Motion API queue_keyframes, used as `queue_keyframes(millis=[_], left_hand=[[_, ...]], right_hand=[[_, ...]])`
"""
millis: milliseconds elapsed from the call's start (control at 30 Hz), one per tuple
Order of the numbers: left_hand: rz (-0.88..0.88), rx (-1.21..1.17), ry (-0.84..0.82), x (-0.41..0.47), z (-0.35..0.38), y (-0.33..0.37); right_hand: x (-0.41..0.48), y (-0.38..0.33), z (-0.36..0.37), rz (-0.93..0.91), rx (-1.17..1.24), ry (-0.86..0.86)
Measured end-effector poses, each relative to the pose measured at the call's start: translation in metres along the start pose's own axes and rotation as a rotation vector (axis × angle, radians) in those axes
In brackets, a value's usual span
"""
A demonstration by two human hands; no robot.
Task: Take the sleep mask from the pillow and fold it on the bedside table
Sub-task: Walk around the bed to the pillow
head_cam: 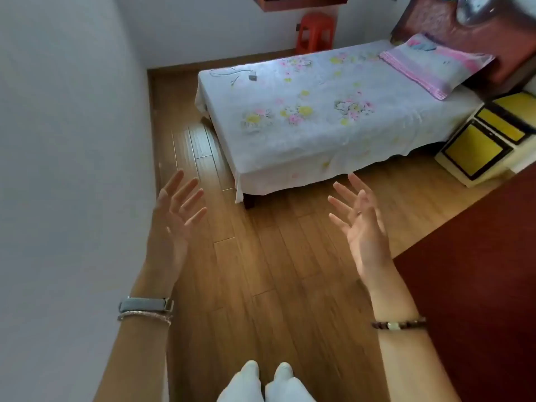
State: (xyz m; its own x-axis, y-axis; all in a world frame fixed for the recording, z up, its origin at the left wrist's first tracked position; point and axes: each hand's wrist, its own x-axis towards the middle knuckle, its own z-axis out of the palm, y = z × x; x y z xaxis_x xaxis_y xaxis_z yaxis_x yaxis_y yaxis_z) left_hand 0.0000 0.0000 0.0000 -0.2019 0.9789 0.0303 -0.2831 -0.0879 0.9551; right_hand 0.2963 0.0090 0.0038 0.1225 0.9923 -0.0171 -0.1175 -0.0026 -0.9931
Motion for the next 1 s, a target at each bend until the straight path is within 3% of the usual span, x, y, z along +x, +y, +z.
queue_keyframes(millis=[500, 1000], left_hand=[[0.016, 0.069, 0.157, 0.038, -0.044, -0.006], [0.042, 0.054, 0.182, 0.237, -0.135, 0.016]], right_hand=[[0.077, 0.024, 0.067, 0.073, -0.030, -0.246], [0.246, 0.027, 0.215, 0.053, 0.004, -0.253]])
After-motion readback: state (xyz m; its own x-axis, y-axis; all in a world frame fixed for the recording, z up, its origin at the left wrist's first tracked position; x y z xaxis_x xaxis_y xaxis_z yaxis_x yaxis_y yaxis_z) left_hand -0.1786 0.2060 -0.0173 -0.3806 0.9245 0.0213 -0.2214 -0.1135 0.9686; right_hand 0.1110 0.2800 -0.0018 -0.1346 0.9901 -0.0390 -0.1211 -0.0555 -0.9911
